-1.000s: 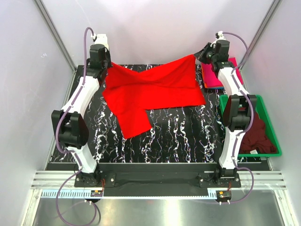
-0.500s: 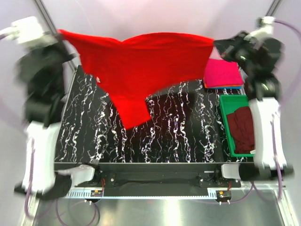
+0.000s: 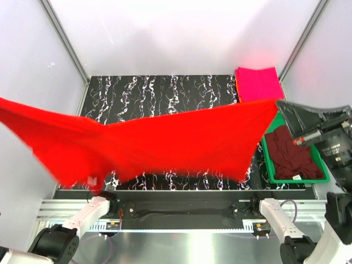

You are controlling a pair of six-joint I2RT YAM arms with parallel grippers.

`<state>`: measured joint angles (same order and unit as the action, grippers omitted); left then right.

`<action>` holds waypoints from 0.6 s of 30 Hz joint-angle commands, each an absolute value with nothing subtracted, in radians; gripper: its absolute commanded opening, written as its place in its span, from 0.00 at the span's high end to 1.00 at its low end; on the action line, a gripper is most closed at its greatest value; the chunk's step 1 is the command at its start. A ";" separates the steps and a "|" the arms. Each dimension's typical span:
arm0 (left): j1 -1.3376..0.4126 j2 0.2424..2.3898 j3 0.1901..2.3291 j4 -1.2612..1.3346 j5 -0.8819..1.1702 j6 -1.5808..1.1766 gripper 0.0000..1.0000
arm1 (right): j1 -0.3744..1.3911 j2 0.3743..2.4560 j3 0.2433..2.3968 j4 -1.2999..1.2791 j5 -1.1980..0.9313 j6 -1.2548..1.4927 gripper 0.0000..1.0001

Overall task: Fold and stack the t-shirts
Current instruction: Flatten the tshirt out

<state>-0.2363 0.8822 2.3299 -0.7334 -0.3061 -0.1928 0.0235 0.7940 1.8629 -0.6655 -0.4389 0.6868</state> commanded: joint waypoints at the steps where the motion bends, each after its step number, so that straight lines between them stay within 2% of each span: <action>1: -0.233 0.937 2.366 -0.854 -0.252 -0.218 1.00 | 0.021 0.784 1.898 -0.808 -0.457 0.675 1.00; 6: -0.236 0.928 2.163 -0.845 -0.297 -0.149 1.00 | 0.023 0.792 1.766 -0.747 -0.368 0.626 1.00; 11: -0.233 0.986 1.848 -0.586 -0.411 -0.039 1.00 | 0.023 0.877 1.605 -0.527 -0.292 0.595 1.00; 18: -0.215 1.218 1.741 -0.292 -0.335 -0.009 1.00 | 0.023 1.077 1.465 -0.235 -0.293 0.591 1.00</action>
